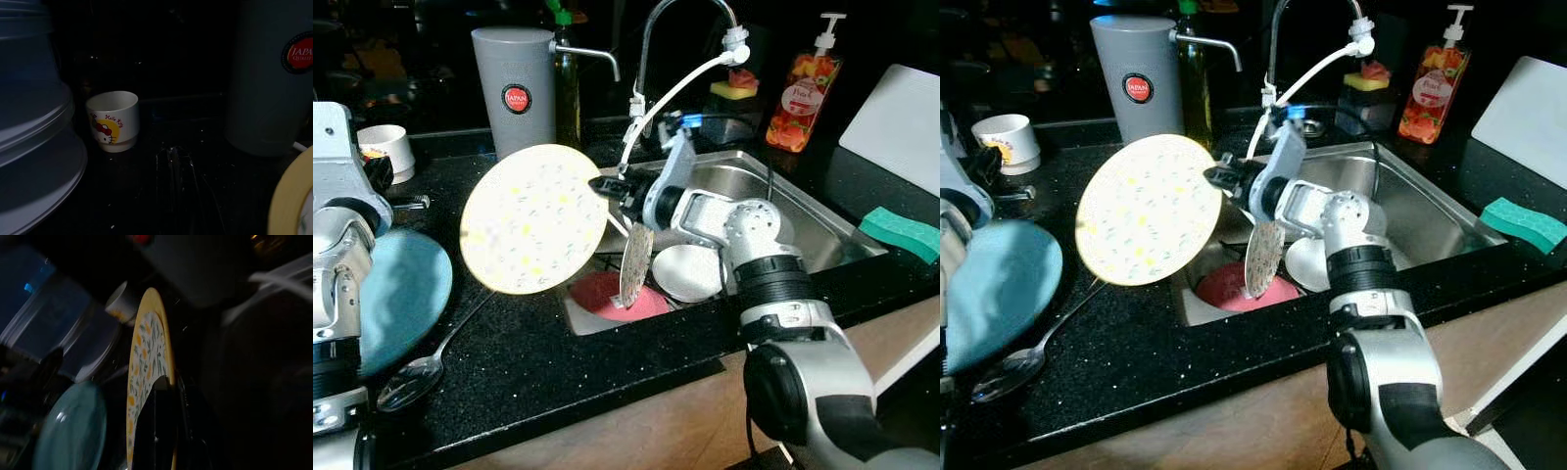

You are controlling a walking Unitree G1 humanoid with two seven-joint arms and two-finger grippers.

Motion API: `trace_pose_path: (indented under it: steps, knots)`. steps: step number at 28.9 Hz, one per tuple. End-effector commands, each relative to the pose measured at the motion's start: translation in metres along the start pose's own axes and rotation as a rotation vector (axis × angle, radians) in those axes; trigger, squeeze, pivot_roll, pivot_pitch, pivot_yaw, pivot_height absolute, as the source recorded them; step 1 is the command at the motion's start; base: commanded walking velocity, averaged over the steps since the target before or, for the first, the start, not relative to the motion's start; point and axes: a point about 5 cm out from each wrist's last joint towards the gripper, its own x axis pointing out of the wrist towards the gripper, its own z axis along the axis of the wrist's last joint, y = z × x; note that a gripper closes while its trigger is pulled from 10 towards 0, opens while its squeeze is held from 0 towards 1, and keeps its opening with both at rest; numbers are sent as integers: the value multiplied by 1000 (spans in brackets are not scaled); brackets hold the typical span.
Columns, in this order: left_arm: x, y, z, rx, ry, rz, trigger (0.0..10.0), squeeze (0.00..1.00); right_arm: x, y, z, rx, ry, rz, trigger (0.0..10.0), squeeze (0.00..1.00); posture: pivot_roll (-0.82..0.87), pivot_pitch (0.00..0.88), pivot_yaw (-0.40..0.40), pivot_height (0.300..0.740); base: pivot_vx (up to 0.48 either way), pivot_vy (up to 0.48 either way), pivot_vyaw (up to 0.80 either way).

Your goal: Kitchen organization

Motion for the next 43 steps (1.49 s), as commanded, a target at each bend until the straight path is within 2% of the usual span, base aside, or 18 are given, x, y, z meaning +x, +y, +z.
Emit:
trace_pose_path:
  steps: [1, 6, 8, 12, 19, 23, 24, 25, 26, 30, 33, 36, 37, 38, 39, 40, 41, 43]
  knots:
    - [-1, 3, -5, 23, 12, 11, 10000, 0, -5, -7, 17, -23, -89, -54, 0, 0, 62, 44, -14, 740, 0, 0, 0]
    - [-1, 3, -6, 28, 15, 16, 10000, 0, -13, -19, 34, -78, -178, -128, 0, 0, 65, 54, -16, 740, 0, 0, 0]
    - [-2, 1, -8, 37, 15, 10, 10000, 0, -27, -31, 54, -207, -272, -217, 0, 0, 67, 62, -18, 740, 0, 0, 0]
    - [-2, -1, -8, 45, 16, 0, 10000, 0, -32, -33, 62, -270, -317, -237, 0, 0, 67, 62, -18, 740, 0, 0, 0]
    - [-2, -11, -11, 61, 21, -29, 10000, 0, -40, -18, 72, -695, -431, -192, 0, 0, 66, 69, -15, 740, 0, 0, 0]
    - [-2, -17, -12, 62, 24, -50, 10000, 0, -30, -6, 52, -818, -353, -43, 0, 0, 65, 71, -12, 740, 0, 0, 0]
    - [-1, -19, -13, 68, 26, -56, 10000, 0, -25, -4, 37, -1022, -277, -25, 0, 0, 65, 71, -12, 740, 0, 0, 0]
    - [-1, -19, -13, 68, 26, -56, 10000, 0, -25, -4, 37, -1022, -277, -25, 0, 0, 65, 71, -12, 740, 0, 0, 0]
    - [-1, -20, -13, 75, 28, -58, 10000, 0, -24, -5, 30, -1156, -230, -28, 0, 0, 65, 71, -12, 740, 0, 0, 0]
    - [-1, -20, -14, 92, 28, -62, 10000, 0, -21, -10, 5, -1380, -102, 28, 0, 0, 65, 71, -12, 740, 0, 0, 0]
    - [-2, -20, -15, 95, 30, -64, 10000, 0, -21, -16, 0, -1343, -81, 26, 0, 0, 67, 69, -11, 740, 0, 0, 0]
    - [-3, -20, -15, 93, 35, -64, 10000, 0, -22, -22, -2, -1422, -27, 2, 0, 0, 67, 69, -11, 740, 0, 0, 0]
    - [-3, -20, -16, 89, 36, -63, 10000, 0, -21, -23, 0, -1268, -57, -6, 0, 0, 69, 71, -14, 740, 0, 0, 0]
    - [-2, -20, -16, 87, 37, -64, 10000, 0, -24, -30, 3, -1351, -34, -71, 0, 0, 68, 70, -13, 740, 0, 0, 0]
    - [-2, -20, -16, 87, 37, -65, 10000, 0, -25, -32, 4, -1397, -24, -87, 1020, 0, 68, 70, -13, 740, 0, 0, 0]
    - [-4, -29, -15, 92, 27, -130, 10000, 0, -25, -35, 10, -1137, -101, -102, 1569, 0, 67, 69, -14, 740, 0, 0, 0]
    - [-6, -40, -15, 96, 18, -212, 10000, 0, -26, -38, 12, -1050, -127, -114, 3020, 0, 71, 69, -16, 740, 0, 0, 0]
    - [-12, -56, -14, 98, 10, -342, 10000, 0, -28, -40, 16, -1062, -137, -147, 3176, 0, 72, 68, -16, 740, 0, 0, 0]
